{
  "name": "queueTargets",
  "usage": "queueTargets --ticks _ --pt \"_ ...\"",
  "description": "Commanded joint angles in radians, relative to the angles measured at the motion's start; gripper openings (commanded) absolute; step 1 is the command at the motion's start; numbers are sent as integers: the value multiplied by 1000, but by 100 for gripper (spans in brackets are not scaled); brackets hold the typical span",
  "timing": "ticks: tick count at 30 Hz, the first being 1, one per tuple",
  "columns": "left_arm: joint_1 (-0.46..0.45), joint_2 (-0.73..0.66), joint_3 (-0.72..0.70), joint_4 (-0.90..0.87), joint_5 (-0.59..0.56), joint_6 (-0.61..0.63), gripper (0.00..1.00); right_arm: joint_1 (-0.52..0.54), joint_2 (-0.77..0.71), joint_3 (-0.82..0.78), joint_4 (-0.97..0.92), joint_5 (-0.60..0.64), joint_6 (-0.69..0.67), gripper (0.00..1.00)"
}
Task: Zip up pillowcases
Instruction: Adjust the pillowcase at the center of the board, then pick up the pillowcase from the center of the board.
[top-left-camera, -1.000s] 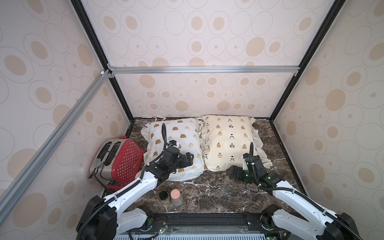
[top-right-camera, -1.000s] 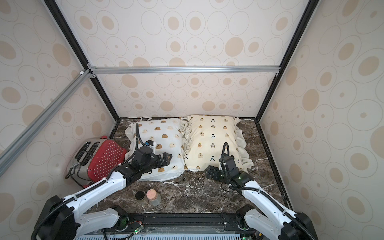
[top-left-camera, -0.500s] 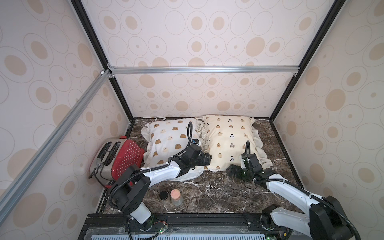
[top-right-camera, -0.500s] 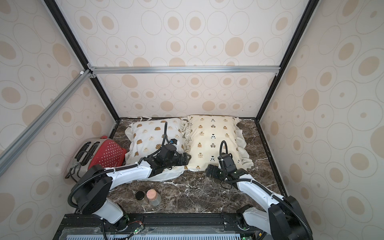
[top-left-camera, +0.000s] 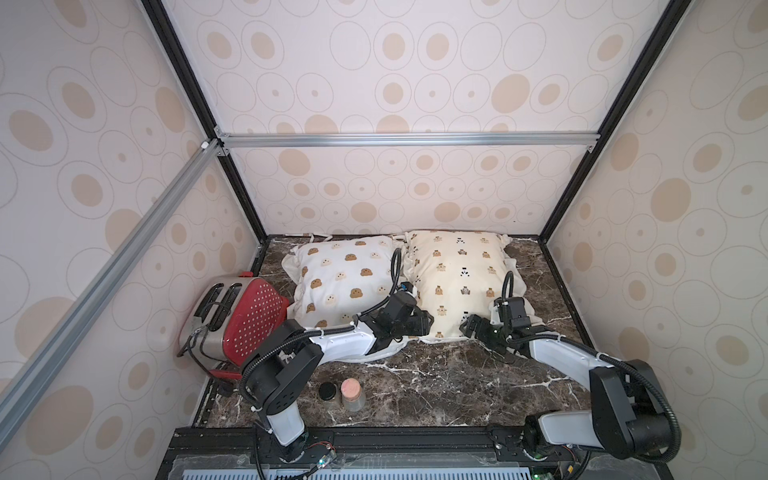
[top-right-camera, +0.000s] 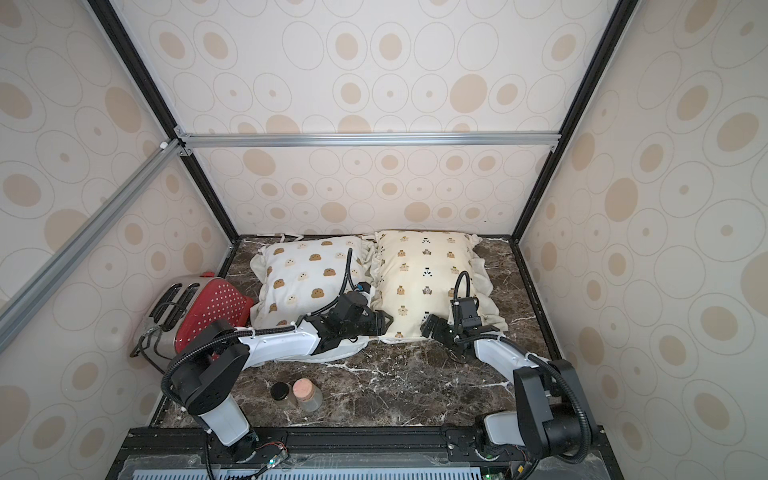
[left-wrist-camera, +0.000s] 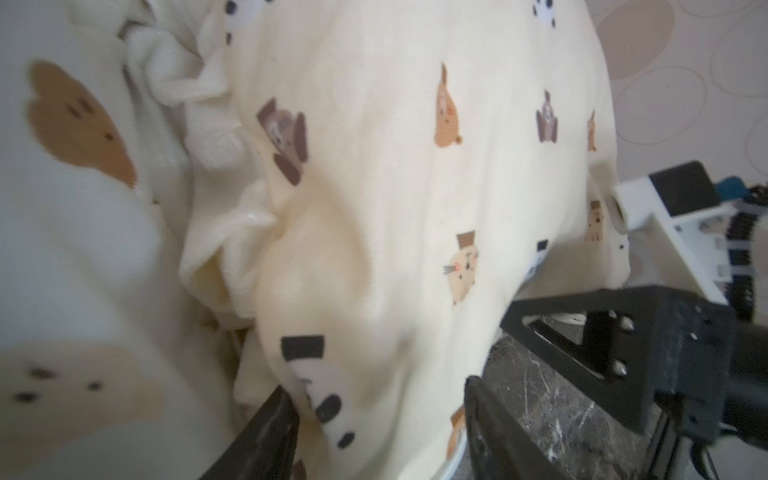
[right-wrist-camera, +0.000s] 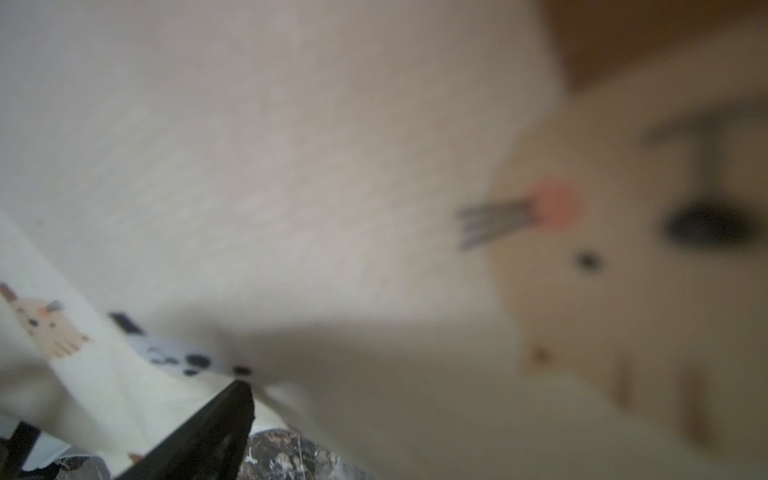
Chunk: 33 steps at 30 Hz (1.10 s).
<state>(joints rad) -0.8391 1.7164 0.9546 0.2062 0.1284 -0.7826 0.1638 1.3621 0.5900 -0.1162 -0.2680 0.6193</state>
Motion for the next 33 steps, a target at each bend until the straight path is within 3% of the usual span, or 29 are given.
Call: queueTargets --ticks 1,6,10,16,20,23,33 --pt "-65 22 65 32 11 -38 61 -71 29 37 18 -67 -29 100" --pt "-132 66 113 68 15 -91 57 -169 35 51 1 -87 -65 100" --pt "-138 -2 32 111 -58 -129 55 -206 25 67 -65 -99 -90 100" --pt "-138 -67 -17 -11 -168 -179 56 -205 -75 19 -110 -127 -88 100" --pt "-139 -70 -85 28 -268 -343 50 -202 -139 -5 -161 -167 -99 100" --pt "-138 -43 -148 209 -290 -444 45 -195 -192 -35 -190 -193 -102 100" --pt "-146 47 -148 397 -255 -511 44 -81 -341 -73 -292 -189 -58 100"
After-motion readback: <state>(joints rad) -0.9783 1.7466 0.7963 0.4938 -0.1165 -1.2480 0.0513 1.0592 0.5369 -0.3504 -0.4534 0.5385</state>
